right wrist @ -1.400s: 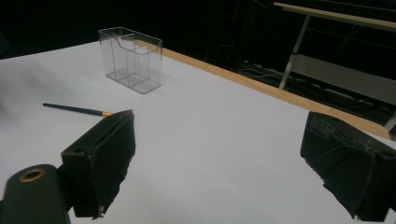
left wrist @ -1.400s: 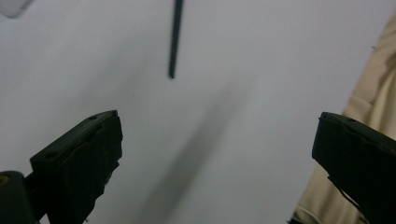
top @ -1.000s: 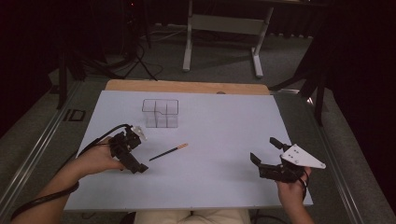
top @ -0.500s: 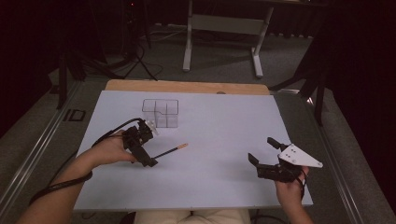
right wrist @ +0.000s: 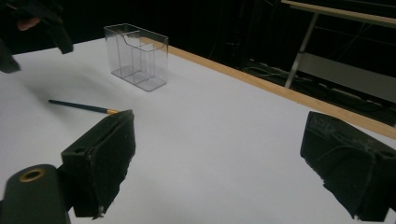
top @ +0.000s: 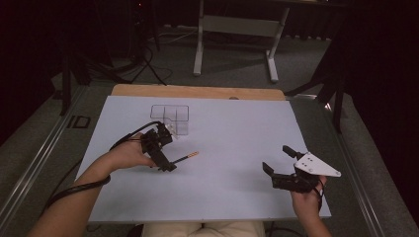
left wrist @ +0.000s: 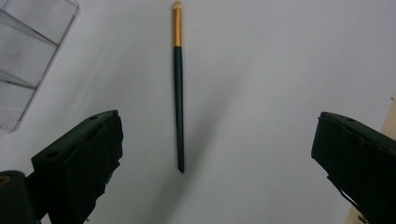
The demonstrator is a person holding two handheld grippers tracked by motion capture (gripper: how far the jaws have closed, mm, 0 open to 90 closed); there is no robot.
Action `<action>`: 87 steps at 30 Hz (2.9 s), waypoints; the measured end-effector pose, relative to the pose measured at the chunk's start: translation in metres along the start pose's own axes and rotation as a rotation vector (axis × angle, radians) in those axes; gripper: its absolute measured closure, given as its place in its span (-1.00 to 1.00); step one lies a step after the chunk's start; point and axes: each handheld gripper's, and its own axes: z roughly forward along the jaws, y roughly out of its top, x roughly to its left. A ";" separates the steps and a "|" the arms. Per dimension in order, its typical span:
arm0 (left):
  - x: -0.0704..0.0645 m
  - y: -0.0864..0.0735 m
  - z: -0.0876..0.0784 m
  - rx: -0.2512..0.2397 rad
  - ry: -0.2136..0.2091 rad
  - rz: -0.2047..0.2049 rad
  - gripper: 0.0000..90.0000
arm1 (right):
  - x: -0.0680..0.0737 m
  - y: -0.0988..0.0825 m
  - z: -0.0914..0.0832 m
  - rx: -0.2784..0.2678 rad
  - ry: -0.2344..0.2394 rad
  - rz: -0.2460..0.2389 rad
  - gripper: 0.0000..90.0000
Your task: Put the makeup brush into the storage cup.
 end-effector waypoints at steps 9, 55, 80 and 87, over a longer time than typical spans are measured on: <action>0.003 0.012 0.015 0.007 0.018 -0.009 -0.83 | 0.000 -0.001 0.001 0.006 0.006 0.001 -0.77; 0.019 0.036 0.081 0.093 0.038 -0.004 0.64 | -0.002 -0.002 0.002 0.019 0.014 -0.003 -0.77; 0.004 0.050 0.086 0.191 0.112 0.041 0.87 | -0.001 -0.002 0.003 0.030 0.009 0.002 -0.77; 0.011 0.045 0.061 0.093 0.095 -0.031 0.88 | -0.001 -0.003 0.002 0.029 0.010 0.007 -0.77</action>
